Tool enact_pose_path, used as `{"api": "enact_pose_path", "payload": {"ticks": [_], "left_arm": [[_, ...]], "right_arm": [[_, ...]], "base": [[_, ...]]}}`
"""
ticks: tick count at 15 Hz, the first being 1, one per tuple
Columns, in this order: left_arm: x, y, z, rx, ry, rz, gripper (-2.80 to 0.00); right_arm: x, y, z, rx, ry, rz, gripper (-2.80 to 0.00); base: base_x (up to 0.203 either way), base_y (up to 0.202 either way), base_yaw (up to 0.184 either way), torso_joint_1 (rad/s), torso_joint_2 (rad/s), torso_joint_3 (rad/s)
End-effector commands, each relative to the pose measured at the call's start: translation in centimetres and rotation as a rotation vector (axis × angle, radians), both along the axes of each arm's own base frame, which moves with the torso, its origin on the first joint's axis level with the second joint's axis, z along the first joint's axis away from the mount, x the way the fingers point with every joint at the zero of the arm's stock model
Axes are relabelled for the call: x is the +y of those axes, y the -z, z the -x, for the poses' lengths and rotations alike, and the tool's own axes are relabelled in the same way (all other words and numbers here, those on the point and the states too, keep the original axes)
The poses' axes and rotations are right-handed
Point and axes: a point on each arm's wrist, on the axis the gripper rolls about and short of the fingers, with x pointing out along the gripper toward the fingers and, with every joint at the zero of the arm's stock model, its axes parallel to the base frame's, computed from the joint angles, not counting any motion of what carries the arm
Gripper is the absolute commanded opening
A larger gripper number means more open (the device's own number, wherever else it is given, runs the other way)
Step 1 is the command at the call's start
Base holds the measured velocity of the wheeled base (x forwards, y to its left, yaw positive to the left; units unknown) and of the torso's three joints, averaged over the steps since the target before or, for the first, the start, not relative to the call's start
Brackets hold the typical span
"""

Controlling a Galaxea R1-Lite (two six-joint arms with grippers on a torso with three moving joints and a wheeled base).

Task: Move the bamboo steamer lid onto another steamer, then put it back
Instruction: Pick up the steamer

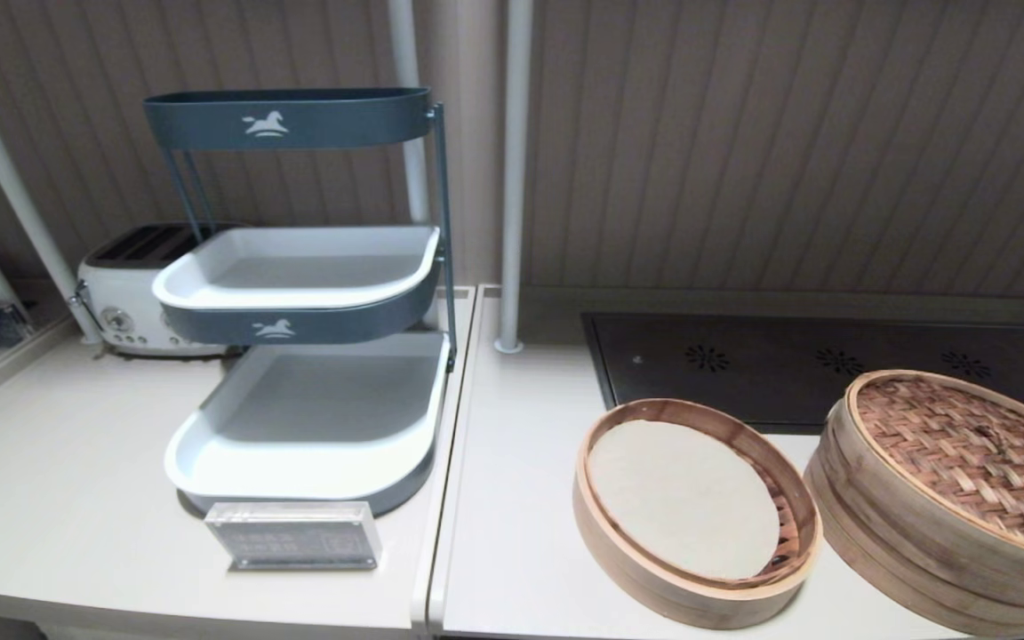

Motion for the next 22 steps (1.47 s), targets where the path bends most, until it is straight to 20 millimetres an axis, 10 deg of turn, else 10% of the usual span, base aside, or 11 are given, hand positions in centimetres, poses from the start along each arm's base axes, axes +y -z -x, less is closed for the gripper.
{"api": "enact_pose_path", "payload": {"ticks": [1,6,14,22], "left_arm": [[0.0,0.8,-0.2,0.024,0.001,0.0,-2.8],[0.0,0.8,-0.2,0.024,0.001,0.0,-2.8],[0.0,0.8,-0.2,0.025,0.001,0.0,-2.8],[0.0,0.8,-0.2,0.025,0.001,0.0,-2.8]], "right_arm": [[0.0,-2.1,0.7,-0.019,-0.002,0.001,-2.8],[-0.1,-7.3,-1.4,0.098,0.007,-0.015,-2.8],[-0.7,-17.0,-12.2,0.43,0.156,-0.042,-2.8],[-9.0,-17.5,-25.5,0.775,0.363,-0.122,-2.8]], "base": [[0.0,0.0,0.0,0.0,0.0,0.0],[0.0,0.0,0.0,0.0,0.0,0.0],[0.0,0.0,0.0,0.0,0.0,0.0],[0.0,0.0,0.0,0.0,0.0,0.0]]}}
